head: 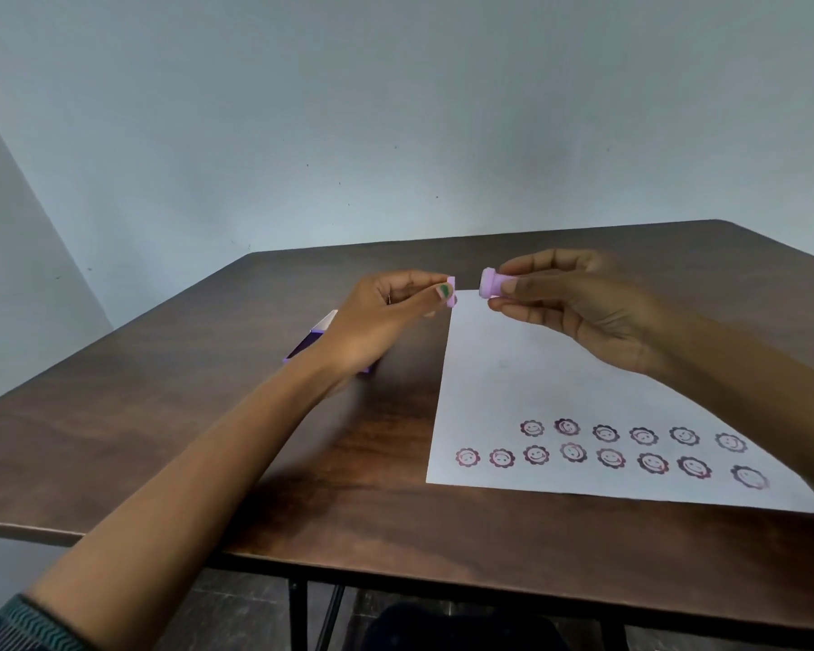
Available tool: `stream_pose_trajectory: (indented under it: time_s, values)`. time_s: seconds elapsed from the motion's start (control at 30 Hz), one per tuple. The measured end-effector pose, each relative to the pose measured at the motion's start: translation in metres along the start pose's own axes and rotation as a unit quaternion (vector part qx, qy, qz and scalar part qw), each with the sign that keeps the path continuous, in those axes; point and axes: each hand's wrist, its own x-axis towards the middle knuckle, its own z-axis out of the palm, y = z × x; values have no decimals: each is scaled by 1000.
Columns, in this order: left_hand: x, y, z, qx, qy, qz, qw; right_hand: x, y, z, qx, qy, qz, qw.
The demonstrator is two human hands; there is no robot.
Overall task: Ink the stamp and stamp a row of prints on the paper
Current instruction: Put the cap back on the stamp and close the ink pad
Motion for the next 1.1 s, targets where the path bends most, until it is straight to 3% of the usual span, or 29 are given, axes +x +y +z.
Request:
stream_pose_trajectory:
  time_s: [0.37, 1.1]
  values:
    - [0, 1, 3, -50, -4, -2, 999, -9, 0, 14, -74, -20, -67, 995]
    - [-2, 5, 6, -52, 3, 33, 998, -17, -6, 22, -168, 18, -79, 982]
